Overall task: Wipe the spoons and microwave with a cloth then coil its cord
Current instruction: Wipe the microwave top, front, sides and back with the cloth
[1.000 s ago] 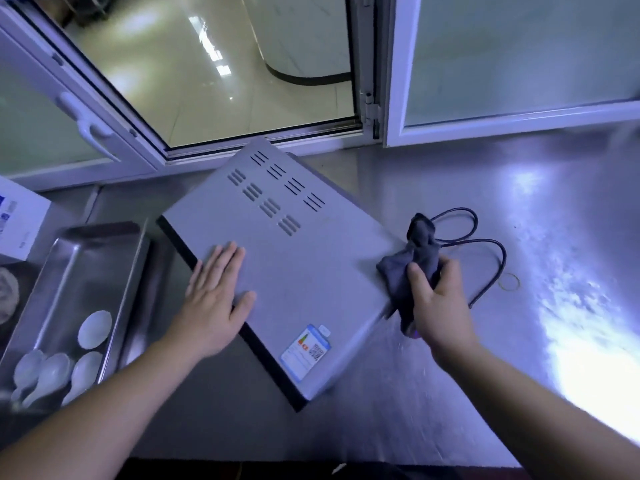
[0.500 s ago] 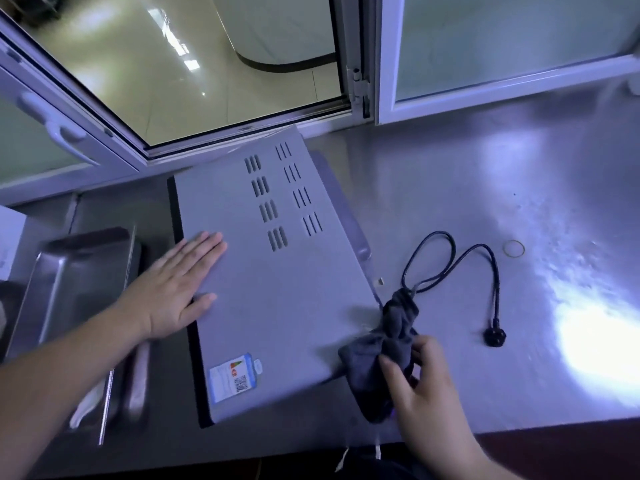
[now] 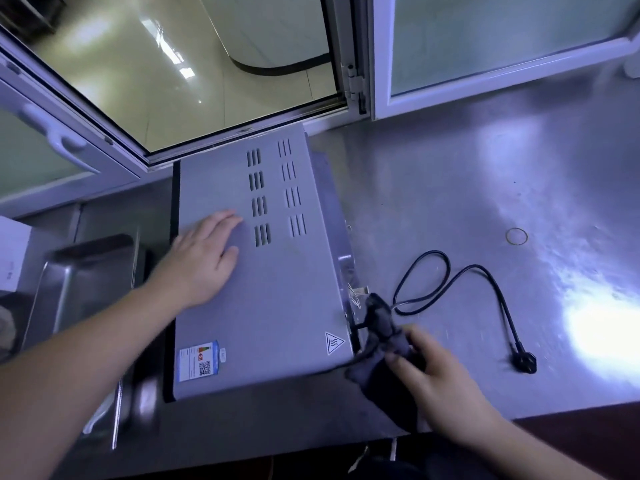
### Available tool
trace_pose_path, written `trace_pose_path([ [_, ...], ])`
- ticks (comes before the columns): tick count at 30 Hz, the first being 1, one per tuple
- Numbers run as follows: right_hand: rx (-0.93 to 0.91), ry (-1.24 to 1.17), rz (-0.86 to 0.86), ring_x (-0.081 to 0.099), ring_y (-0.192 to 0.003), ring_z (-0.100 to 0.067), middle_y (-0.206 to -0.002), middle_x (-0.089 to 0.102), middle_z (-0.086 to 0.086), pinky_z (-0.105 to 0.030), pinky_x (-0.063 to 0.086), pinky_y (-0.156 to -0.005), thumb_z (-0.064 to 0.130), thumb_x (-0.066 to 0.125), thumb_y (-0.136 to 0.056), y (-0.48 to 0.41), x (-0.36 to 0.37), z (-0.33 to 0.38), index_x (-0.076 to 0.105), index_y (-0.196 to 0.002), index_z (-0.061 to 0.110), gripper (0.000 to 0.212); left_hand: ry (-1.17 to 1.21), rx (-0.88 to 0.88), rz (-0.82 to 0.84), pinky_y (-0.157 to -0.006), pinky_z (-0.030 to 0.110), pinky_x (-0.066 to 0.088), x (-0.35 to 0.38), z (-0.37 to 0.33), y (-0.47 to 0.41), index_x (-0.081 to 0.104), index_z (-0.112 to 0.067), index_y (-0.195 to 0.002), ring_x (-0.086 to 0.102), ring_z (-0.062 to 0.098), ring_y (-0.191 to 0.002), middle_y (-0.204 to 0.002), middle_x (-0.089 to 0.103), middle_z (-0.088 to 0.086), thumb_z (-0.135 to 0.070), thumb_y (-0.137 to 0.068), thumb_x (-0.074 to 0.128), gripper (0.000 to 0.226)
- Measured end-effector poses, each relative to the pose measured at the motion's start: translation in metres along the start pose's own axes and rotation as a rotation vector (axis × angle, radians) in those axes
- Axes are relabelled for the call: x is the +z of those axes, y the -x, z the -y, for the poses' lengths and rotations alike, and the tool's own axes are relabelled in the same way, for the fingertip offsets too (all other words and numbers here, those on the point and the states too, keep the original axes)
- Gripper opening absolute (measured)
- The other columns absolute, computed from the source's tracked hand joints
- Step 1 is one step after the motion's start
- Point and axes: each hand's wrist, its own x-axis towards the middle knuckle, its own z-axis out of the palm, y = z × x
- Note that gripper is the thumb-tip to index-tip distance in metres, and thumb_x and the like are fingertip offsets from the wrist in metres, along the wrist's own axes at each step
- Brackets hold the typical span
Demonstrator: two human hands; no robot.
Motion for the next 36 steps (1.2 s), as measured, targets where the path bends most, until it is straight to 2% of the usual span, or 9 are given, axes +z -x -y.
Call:
trace_pose_path([
  [3,0.068,-0.128,-0.119,0.070,-0.095,-0.029,-0.091,0.074,-0.006,-0.049,0.053,-0.092,0.014,0.061,-0.100,-0.003,-0.022,-0.005,0.065,-0.101,0.016,0.005,0.160,-0.072,-0.062,-0.123,0.044,0.025,0.014,-0.038,-0.011,0.039,-0.020,-0.154,0.032,0.021,-0.149,-0.162,0.032,-0.002,-0.035,-0.103,0.038,0.054],
  [8,0.206,-0.414,-0.301,0.071,-0.108,-0.022,-0.107,0.077,-0.001,-0.047,0.051,-0.100,0.018,0.053,-0.105,-0.021,-0.056,-0.007,0.069,-0.113,0.027,0.020,0.273,-0.139,-0.170,-0.121,0.041,0.028,0.022,-0.083,-0.046,0.045,-0.013,-0.150,0.033,0.021,-0.150,-0.161,0.036,0.002,-0.041,-0.097,0.036,0.060],
  [12,0.150,-0.237,-0.250,0.070,-0.101,-0.019,-0.097,0.076,0.007,-0.035,0.053,-0.081,0.023,0.054,-0.104,-0.054,-0.071,-0.010,0.067,-0.112,0.030,0.016,0.264,-0.139,-0.219,-0.122,0.041,0.025,0.024,-0.107,-0.079,0.044,-0.013,-0.151,0.030,0.021,-0.152,-0.164,0.033,0.002,-0.037,-0.102,0.040,0.054],
  [16,-0.002,0.112,-0.132,0.065,-0.096,-0.004,-0.099,0.070,0.018,-0.027,0.050,-0.081,0.031,0.054,-0.101,-0.099,-0.078,-0.007,0.060,-0.113,0.040,0.017,0.213,-0.184,-0.211,-0.126,0.042,0.020,0.034,-0.122,-0.096,0.039,-0.016,-0.155,0.024,0.021,-0.155,-0.167,0.029,0.001,-0.039,-0.104,0.036,0.056],
  [21,-0.146,0.512,0.242,0.064,-0.100,-0.023,-0.106,0.070,0.003,-0.033,0.047,-0.085,0.027,0.053,-0.101,-0.131,-0.067,-0.023,0.059,-0.116,0.028,0.016,0.153,-0.222,-0.264,-0.126,0.041,0.021,0.043,-0.128,-0.094,0.041,-0.019,-0.155,0.027,0.019,-0.154,-0.165,0.035,-0.002,-0.044,-0.098,0.032,0.062],
  [28,0.127,0.622,0.481,0.060,-0.111,-0.032,-0.122,0.068,-0.017,-0.028,0.032,-0.074,0.023,0.049,-0.100,-0.119,-0.031,-0.071,0.062,-0.104,0.013,0.017,0.157,-0.232,-0.303,-0.126,0.036,0.022,0.045,-0.128,-0.096,0.043,-0.019,-0.154,0.029,0.016,-0.153,-0.164,0.037,-0.002,-0.038,-0.100,0.036,0.058],
  [30,0.169,0.573,0.457,0.061,-0.110,-0.032,-0.121,0.069,-0.018,-0.027,0.032,-0.074,0.022,0.049,-0.100,-0.121,-0.019,-0.079,0.063,-0.094,0.018,0.016,0.165,-0.232,-0.312,-0.125,0.033,0.021,0.046,-0.127,-0.097,0.044,-0.018,-0.154,0.030,0.015,-0.152,-0.163,0.038,-0.002,-0.037,-0.099,0.036,0.058],
  [34,0.212,0.459,0.226,0.064,-0.109,-0.036,-0.117,0.072,-0.019,-0.029,0.037,-0.075,0.019,0.047,-0.100,-0.135,0.000,-0.079,0.071,-0.112,0.016,0.028,0.180,-0.238,-0.323,-0.125,0.030,0.021,0.046,-0.128,-0.096,0.044,-0.020,-0.154,0.031,0.011,-0.152,-0.163,0.039,-0.004,-0.036,-0.100,0.035,0.057],
  [36,0.229,0.344,0.106,0.065,-0.106,-0.035,-0.112,0.073,-0.018,-0.026,0.033,-0.072,0.019,0.048,-0.099,-0.142,0.009,-0.077,0.072,-0.107,0.019,0.025,0.186,-0.246,-0.327,-0.125,0.031,0.022,0.046,-0.128,-0.095,0.044,-0.021,-0.154,0.031,0.010,-0.151,-0.163,0.038,-0.005,-0.034,-0.102,0.036,0.055],
])
